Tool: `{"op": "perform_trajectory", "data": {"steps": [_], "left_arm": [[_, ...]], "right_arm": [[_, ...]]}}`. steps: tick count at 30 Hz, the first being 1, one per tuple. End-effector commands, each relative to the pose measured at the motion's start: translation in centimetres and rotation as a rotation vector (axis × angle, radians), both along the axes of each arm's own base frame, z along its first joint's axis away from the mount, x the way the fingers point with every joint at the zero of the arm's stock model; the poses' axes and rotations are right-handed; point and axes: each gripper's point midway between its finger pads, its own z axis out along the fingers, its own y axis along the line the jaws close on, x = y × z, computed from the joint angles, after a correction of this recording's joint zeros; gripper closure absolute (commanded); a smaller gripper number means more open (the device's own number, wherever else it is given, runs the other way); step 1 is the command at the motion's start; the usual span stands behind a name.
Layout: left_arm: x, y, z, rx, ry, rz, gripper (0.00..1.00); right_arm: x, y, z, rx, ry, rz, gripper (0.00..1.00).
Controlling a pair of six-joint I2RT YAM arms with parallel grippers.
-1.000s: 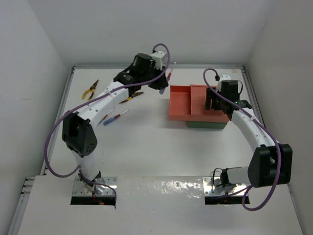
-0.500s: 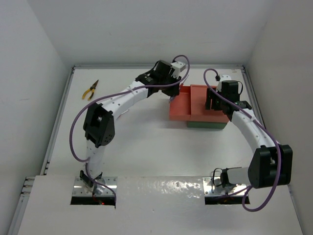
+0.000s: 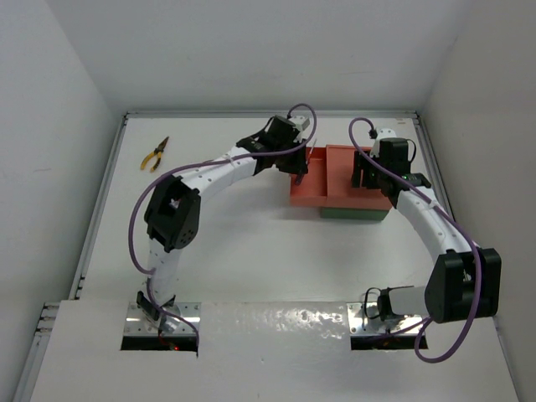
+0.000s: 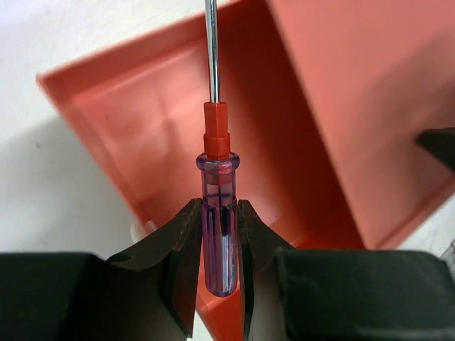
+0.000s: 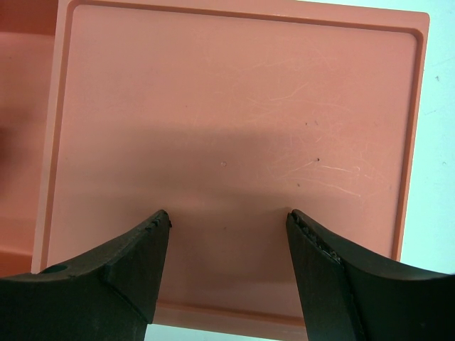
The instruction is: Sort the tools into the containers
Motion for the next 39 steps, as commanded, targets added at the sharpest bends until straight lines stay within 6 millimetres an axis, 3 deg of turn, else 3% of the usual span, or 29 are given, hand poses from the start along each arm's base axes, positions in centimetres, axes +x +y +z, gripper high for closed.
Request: {"op": "perform_trajectory", "data": {"steps": [1, 8, 9, 11, 13, 14, 25, 32, 36, 37, 39], "left_arm": [[-0.1, -0.2, 1.6, -0.030, -0.018, 0.077, 1.00], [0.3, 0.0, 1.7, -0.010, -0.053, 0.082, 1.00], [0.2, -0.2, 1.7, -0.010, -0.054, 0.075, 0.92], [-0.3, -0.3, 1.4, -0.006, -0.039, 0.060, 0.89], [-0.7, -0.3, 1.1, 0.004, -0.026, 0.053, 0.93], [-0.9, -0.1, 0.8, 0.012, -0.019, 0.050, 1.00], [-2.9, -0.6, 1.1, 0.063, -0.059, -0.065, 1.00], [-3.8, -0.1, -1.2, 0.110, -0.014, -0.054, 1.00], [-3.9, -0.7, -0.9, 0.093, -0.016, -0.071, 1.00], [-3.7, -1.0, -0.7, 0.090, -0.027, -0.078, 0.97], [-3.5, -1.4, -0.3, 0.093, -0.049, -0.081, 0.78]], "right_arm": [[-5.0, 0.0, -5.1, 0.013, 0.244, -0.012, 0.34], [-5.2, -0.1, -5.4, 0.008, 0.254, -0.013, 0.34], [-5.2, -0.1, -5.3, 0.006, 0.252, -0.013, 0.34], [-5.2, -0.2, -5.3, 0.002, 0.253, -0.012, 0.34], [-5.2, -0.2, -5.2, 0.001, 0.250, -0.011, 0.34], [-5.1, -0.1, -5.1, 0.001, 0.249, -0.011, 0.34], [-4.6, -0.3, -4.6, -0.013, 0.239, -0.006, 0.33], [-4.5, -0.3, -4.7, -0.020, 0.255, -0.001, 0.33], [-4.5, -0.5, -4.6, -0.024, 0.248, -0.005, 0.33], [-4.5, -0.5, -4.5, -0.024, 0.247, -0.005, 0.33], [-4.6, -0.4, -4.5, -0.024, 0.245, -0.003, 0.33]]}}
